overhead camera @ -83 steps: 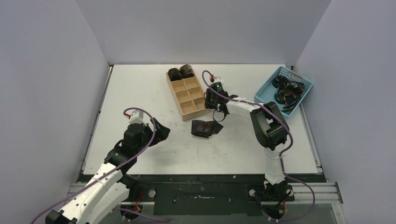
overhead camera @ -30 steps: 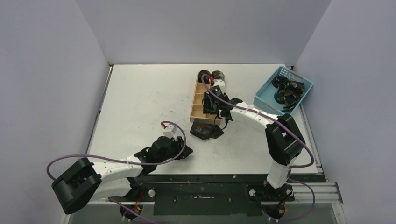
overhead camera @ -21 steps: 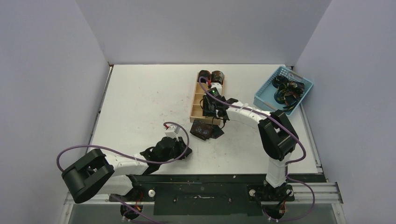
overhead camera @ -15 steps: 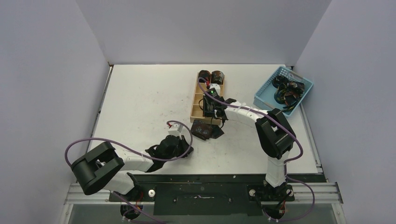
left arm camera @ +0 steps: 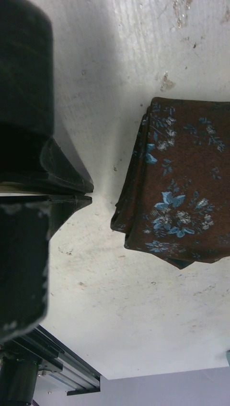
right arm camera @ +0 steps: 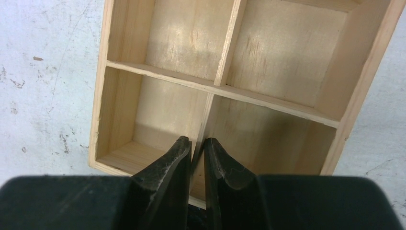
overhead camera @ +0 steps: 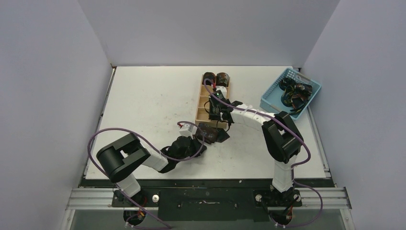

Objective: Roll the ties
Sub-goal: Pick up the tie at the center of the board.

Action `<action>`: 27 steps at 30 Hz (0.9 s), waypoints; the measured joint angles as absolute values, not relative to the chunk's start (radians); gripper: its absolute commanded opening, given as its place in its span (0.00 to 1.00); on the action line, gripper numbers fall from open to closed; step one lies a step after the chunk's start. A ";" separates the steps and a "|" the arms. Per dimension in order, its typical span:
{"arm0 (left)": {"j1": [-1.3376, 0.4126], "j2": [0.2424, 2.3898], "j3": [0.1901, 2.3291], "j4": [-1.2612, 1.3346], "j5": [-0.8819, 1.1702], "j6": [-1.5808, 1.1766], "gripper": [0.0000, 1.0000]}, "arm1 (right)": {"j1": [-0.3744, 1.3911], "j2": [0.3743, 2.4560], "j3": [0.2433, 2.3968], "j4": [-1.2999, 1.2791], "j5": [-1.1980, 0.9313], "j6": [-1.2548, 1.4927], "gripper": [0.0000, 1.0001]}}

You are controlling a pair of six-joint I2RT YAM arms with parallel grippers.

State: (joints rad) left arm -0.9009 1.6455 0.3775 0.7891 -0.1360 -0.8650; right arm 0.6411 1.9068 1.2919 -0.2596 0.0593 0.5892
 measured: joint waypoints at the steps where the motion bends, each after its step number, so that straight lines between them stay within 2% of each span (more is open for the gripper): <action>1: -0.901 1.658 0.382 0.804 -0.137 -0.870 0.00 | 0.641 1.907 1.292 -0.260 0.056 0.592 0.09; 4: -0.901 1.689 0.397 0.834 -0.142 -0.880 0.00 | 0.641 1.908 1.291 -0.260 0.047 0.601 0.05; 27: -0.891 1.800 0.523 0.869 -0.172 -0.877 0.00 | 0.628 1.888 1.229 -0.181 0.019 0.662 0.05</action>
State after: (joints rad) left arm -0.8906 1.8000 0.5228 0.8688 -0.1722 -0.8772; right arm 0.6281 1.8877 1.2285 -0.1810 0.0193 0.6617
